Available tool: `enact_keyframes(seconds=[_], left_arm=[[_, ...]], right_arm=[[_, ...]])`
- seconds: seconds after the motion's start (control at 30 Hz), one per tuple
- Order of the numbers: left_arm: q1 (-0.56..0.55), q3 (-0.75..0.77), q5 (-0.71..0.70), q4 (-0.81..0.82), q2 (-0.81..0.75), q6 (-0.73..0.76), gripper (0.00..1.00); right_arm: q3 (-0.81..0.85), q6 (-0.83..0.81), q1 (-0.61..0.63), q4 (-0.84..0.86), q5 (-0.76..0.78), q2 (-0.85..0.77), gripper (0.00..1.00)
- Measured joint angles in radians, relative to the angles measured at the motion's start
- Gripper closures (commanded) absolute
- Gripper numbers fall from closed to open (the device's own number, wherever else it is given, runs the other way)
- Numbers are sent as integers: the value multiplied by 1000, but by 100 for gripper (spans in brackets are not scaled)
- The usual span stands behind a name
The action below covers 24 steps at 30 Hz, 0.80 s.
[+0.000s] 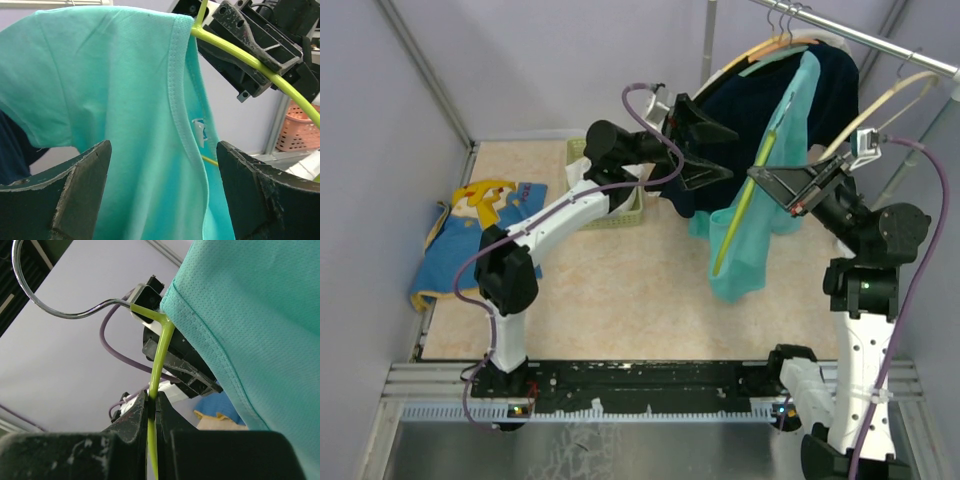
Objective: Remove the t-shirt from the hanger
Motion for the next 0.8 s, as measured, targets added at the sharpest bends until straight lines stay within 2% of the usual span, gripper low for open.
enact_keyframes(seconds=[0.33, 0.67, 0.77, 0.8], left_arm=[[-28, 3, 29, 113, 61, -102, 8], [-67, 13, -14, 137, 132, -115, 9], [-68, 13, -45, 146, 155, -119, 13], [-68, 13, -56, 148, 163, -121, 17]], right_arm=[[-71, -21, 0, -31, -30, -4, 100], [-135, -69, 0, -100, -49, -5, 100], [-154, -78, 0, -121, -50, -12, 100], [-158, -81, 0, -132, -50, -14, 100]])
